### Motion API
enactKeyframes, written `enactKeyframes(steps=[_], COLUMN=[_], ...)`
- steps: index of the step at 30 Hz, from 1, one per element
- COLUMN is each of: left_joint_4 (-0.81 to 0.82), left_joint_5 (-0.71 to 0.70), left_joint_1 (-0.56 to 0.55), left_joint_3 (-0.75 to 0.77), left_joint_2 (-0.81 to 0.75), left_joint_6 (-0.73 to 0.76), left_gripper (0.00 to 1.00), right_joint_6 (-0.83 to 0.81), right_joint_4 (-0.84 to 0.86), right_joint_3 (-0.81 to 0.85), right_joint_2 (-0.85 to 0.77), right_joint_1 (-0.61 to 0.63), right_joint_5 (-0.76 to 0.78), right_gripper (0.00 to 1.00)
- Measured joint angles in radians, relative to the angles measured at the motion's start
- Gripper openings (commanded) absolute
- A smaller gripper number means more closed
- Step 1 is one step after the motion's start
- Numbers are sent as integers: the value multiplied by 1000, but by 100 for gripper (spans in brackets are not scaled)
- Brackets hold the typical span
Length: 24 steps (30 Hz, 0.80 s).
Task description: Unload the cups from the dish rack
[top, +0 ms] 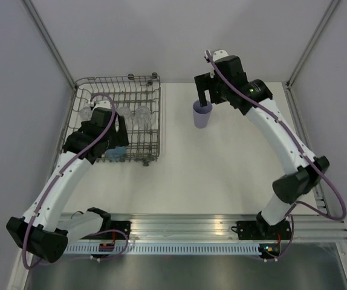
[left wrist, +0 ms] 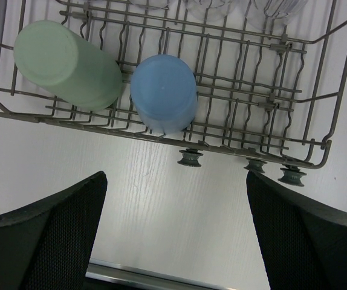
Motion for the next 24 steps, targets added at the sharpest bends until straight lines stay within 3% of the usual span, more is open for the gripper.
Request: enactKeyframes(steps=[4, 11, 17, 24], left_joint_4=[19, 63, 77, 76], left_joint_5=[19, 90, 151, 190], left_joint_1=[45, 138, 204, 225], left_joint_3=[4, 21, 65, 99], left_joint_2=[54, 167, 272, 391], left_joint_6=[-23, -30, -29, -24], left_gripper=[100, 100, 100, 100], right_joint_6=[59, 181, 211, 214], right_joint_4=[157, 348, 394, 392], right_joint_3=[-315, -669, -755, -770], right_joint_2=[-294, -689, -869, -937], right_joint_1=[-1, -2, -2, -2], right_joint_5=[-34, -188, -308, -348], right_gripper=[98, 98, 98, 98])
